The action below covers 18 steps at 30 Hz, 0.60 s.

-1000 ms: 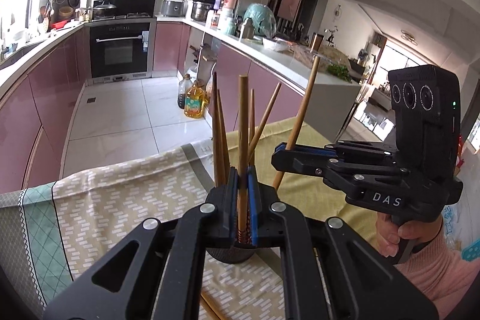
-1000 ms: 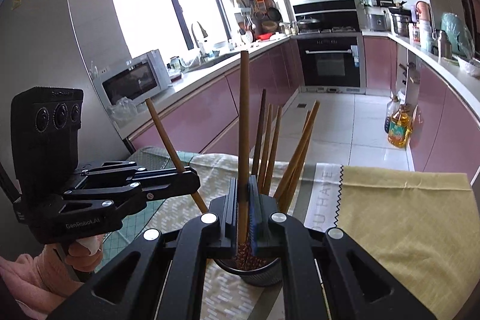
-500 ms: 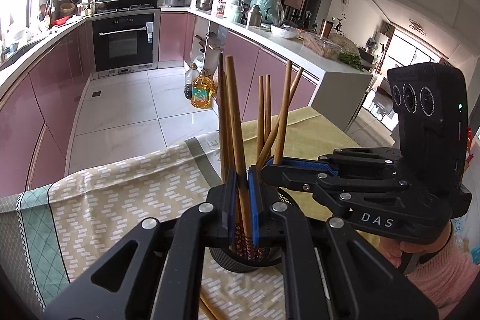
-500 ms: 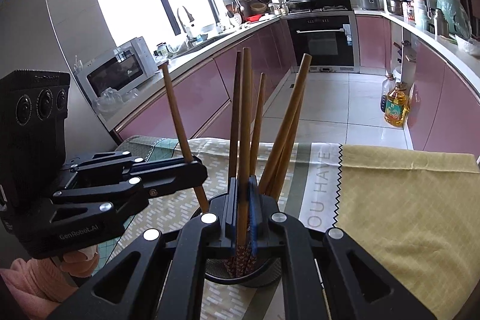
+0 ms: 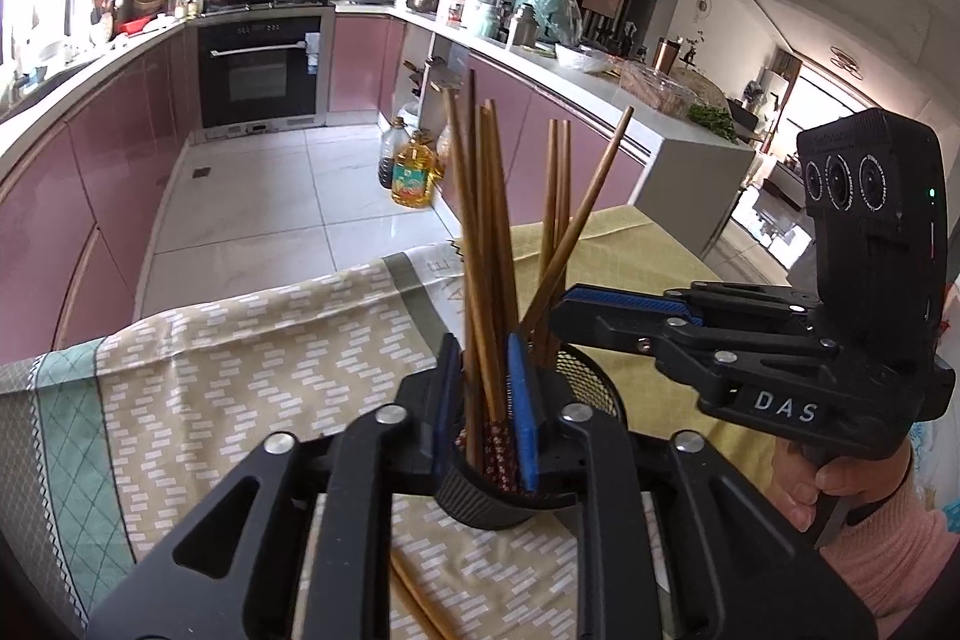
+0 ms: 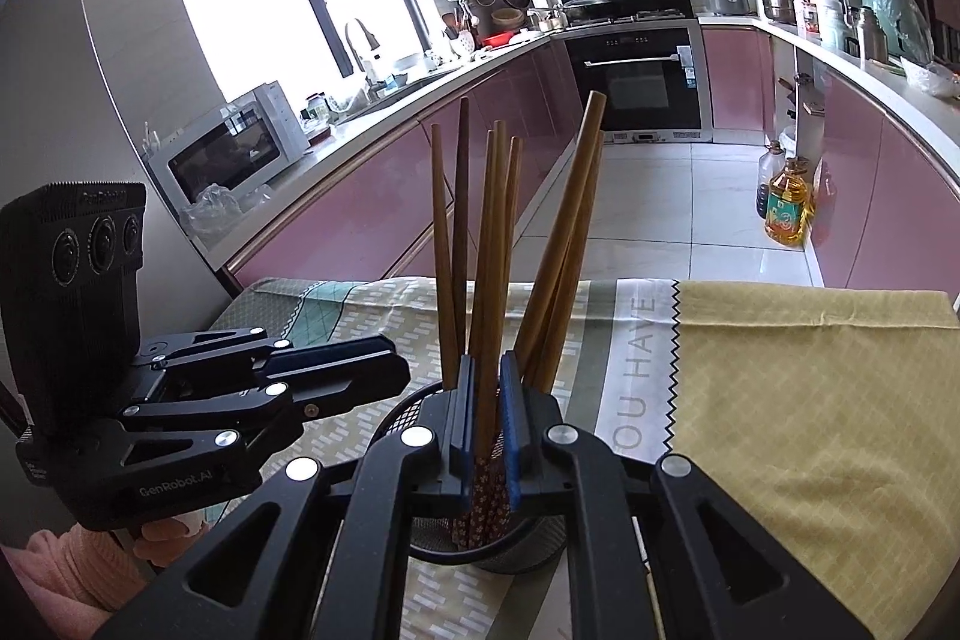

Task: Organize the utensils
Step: 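Open the left tool in the cup while the right tool releases, then withdraw both, then lower both open tools toward the last chopsticks lying on the cloth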

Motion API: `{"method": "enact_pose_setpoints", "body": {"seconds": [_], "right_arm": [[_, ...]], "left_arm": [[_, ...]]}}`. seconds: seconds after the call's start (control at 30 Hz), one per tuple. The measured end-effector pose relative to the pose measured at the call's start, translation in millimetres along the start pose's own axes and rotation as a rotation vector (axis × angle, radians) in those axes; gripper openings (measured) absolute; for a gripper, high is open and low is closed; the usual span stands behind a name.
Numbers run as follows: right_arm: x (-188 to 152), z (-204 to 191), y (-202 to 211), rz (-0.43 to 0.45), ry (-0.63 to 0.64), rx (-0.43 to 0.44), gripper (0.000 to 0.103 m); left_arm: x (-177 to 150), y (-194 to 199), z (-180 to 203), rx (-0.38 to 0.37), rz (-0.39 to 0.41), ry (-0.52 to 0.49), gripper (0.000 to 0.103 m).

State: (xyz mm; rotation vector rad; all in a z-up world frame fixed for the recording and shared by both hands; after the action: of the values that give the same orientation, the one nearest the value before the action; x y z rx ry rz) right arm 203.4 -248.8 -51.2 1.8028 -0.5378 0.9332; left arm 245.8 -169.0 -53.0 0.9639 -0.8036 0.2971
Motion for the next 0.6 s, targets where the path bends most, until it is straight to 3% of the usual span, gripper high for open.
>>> {"method": "enact_pose_setpoints", "body": {"seconds": [0.07,0.1,0.13,0.27,0.33,0.6], "right_arm": [[-2.2,-2.5,5.1,0.012,0.005,0.005,0.013],[-3.9,-5.4,9.2,0.021,0.009,0.008,0.02],[-5.6,-9.1,13.4,0.032,0.016,0.014,0.026],[-17.5,-29.9,30.6,0.062,0.054,0.06,0.031],[-28.9,-42.5,33.2,0.057,0.066,0.093,0.041],[-91.6,-68.8,-7.3,-0.113,0.044,0.163,0.043]], "left_arm": [[-3.2,8.6,-5.8,0.019,0.026,0.001,0.028],[-6.3,14.1,-8.2,0.03,0.041,0.003,0.039],[-7.9,18.5,-12.2,0.038,0.052,0.004,0.043],[-24.7,38.7,-31.6,0.089,0.084,0.018,0.051],[-36.7,44.6,-41.9,0.129,0.084,0.015,0.054],[-110.0,27.8,-73.4,0.225,-0.076,0.01,0.056]]}}
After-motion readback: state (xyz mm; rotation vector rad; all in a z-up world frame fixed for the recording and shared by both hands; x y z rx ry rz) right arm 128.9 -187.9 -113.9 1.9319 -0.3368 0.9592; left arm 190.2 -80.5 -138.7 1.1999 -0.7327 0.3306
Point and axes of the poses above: each gripper's, at about its wrist camera, not at the fingertips, and y roughly against the way its jaws point, z to its right, x to its top, the point moved 9 cm from there along -y, roughly the way its jaws point, and after that the axes turned 9 degrees about y, right-handed, at the moved point
